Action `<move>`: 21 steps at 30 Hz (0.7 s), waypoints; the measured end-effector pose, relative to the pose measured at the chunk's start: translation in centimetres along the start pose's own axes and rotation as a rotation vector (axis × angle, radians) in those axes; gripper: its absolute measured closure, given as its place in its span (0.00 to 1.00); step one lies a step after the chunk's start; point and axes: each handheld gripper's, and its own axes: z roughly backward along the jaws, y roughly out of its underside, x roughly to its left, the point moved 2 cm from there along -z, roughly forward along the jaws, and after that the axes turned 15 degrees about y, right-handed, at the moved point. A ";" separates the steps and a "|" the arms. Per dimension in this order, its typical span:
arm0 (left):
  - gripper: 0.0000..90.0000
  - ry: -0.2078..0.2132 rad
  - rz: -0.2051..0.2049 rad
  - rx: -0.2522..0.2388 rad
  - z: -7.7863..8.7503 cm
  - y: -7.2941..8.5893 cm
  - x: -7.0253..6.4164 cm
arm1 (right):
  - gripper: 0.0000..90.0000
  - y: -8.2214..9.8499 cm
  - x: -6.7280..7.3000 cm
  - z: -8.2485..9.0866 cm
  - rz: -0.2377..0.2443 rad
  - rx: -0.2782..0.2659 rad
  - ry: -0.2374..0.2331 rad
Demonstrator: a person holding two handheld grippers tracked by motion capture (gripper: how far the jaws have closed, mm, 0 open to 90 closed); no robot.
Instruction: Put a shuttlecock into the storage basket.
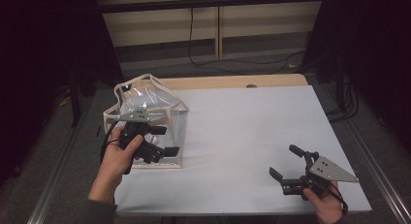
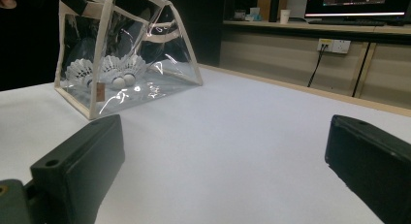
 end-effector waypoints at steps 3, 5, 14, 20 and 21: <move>0.06 -0.002 -0.003 -0.007 0.0 0.3 0.0 | 0.00 0.0 0.0 0.0 -0.001 0.000 0.000; 0.06 -0.002 -0.005 -0.008 -0.1 0.5 0.1 | 0.00 0.0 0.0 0.0 0.000 0.000 0.000; 0.05 0.007 -0.008 -0.021 -0.2 1.3 0.2 | 0.00 0.0 0.0 0.0 0.001 -0.002 0.002; 0.05 0.010 -0.003 -0.035 -0.3 1.8 0.4 | 0.00 -0.1 0.0 0.1 -0.001 -0.003 0.002; 0.05 0.008 -0.002 -0.035 -0.4 1.9 0.4 | 0.00 -0.1 0.0 0.1 -0.003 -0.003 0.003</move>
